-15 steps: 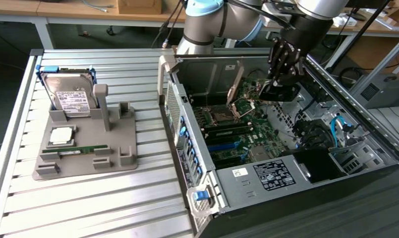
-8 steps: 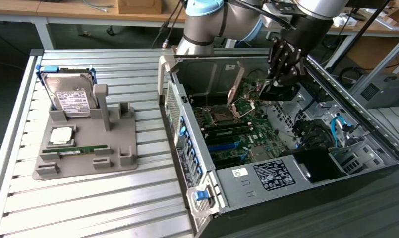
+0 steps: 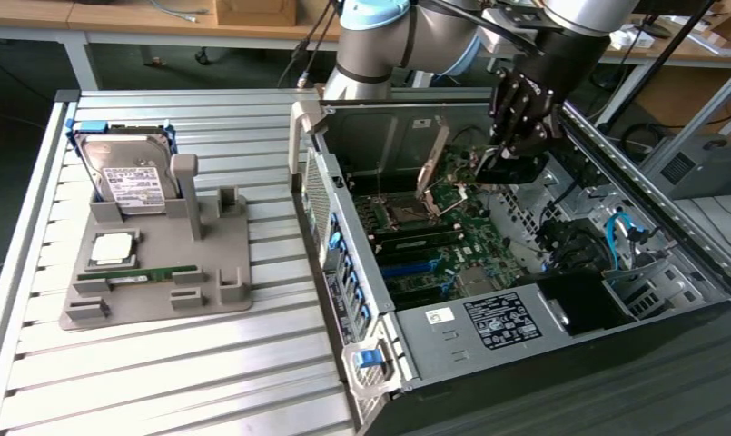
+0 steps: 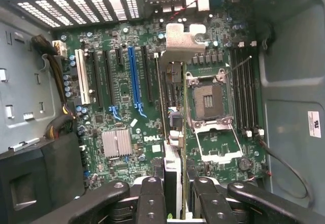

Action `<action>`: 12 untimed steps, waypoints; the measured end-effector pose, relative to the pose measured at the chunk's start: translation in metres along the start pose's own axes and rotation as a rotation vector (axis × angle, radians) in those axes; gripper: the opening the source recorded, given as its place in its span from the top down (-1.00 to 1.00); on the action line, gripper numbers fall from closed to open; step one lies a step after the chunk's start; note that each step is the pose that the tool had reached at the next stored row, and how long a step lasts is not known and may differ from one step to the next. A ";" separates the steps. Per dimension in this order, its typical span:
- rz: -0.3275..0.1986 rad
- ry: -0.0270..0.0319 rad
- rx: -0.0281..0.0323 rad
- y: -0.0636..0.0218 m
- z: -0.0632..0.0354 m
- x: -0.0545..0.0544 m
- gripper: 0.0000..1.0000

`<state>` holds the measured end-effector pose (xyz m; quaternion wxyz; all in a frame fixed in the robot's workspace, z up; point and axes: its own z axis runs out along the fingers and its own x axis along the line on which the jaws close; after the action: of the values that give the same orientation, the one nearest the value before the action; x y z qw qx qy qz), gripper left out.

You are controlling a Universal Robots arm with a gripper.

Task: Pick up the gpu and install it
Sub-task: 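Insert the gpu into the slot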

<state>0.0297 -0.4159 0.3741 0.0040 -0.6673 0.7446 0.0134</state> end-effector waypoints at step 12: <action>-0.081 0.0012 -0.0019 0.0000 0.0000 0.000 0.47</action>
<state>0.0297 -0.4159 0.3741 0.0035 -0.6969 0.7170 0.0136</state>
